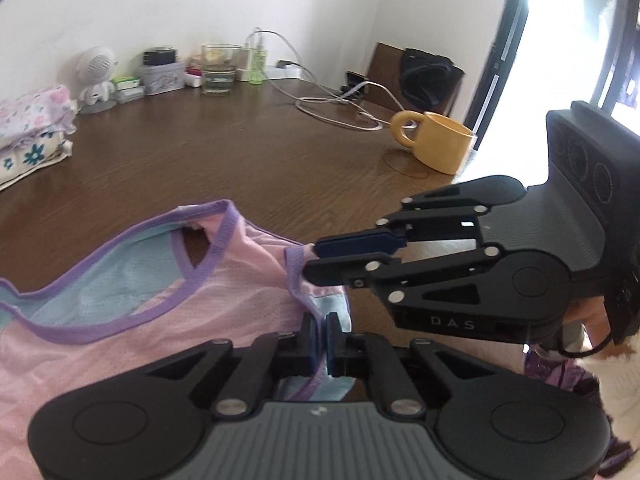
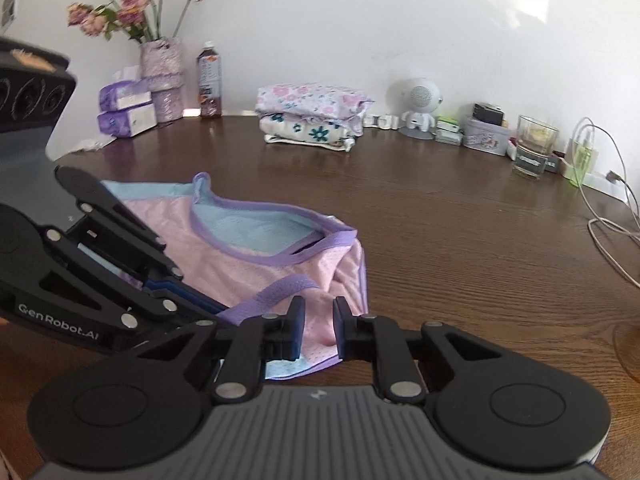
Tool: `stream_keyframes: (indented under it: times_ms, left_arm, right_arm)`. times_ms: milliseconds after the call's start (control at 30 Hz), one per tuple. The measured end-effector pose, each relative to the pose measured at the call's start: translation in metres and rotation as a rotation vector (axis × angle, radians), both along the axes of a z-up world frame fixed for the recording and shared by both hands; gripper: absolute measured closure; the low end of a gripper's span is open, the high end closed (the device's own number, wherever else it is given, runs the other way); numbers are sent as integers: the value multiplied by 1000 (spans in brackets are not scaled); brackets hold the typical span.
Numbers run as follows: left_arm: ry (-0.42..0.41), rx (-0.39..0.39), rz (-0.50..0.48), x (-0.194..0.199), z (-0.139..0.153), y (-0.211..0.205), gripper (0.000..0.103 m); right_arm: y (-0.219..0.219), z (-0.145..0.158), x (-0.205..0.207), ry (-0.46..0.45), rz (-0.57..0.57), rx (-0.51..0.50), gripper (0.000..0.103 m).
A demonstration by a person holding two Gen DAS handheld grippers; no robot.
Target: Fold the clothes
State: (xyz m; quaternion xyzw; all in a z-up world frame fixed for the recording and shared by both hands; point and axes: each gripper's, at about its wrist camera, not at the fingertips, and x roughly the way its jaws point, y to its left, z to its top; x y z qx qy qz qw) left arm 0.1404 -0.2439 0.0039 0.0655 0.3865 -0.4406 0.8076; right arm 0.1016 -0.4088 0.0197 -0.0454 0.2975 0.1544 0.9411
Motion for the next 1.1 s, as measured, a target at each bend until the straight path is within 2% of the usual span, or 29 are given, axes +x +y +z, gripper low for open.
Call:
stream_keyframes:
  times_ms: [233,367,433,467,533,667,733,867,967,1100]
  left_arm:
    - [46,-21,112,19,-5,10,99]
    - [73,-52,124,22,-5,17,90]
    - [45,-69,136,16,2,27,78]
    - [30,-77,142,13,6,32,77]
    - [-12,-80,152,4,14,44,77]
    - [-23,-91,104,-13,20,63,80]
    - [-36,-70,74,-22,17,65,86]
    - [-52,-36,47,-34,11,65,86]
    - [-50,-16,65,-35,4,65,86]
    - [-27,-5,104,-29,-7,69,87]
  right_arm:
    - [-11,-9,0,10,-88,87,88]
    - [-10,-13,0,9,-97,122,88]
    - [-5,-12,1,3,-87,127,88]
    - [-3,-12,1,0,-83,122,88]
    - [2,-14,5,8,-86,104,88]
    - [6,-21,16,42,-105,88,88]
    - [7,-22,18,47,-112,85,88]
    - [9,-21,16,38,-140,79,88]
    - [10,-10,0,-16,-141,106,88]
    - [27,5,-33,-50,-47,104,87]
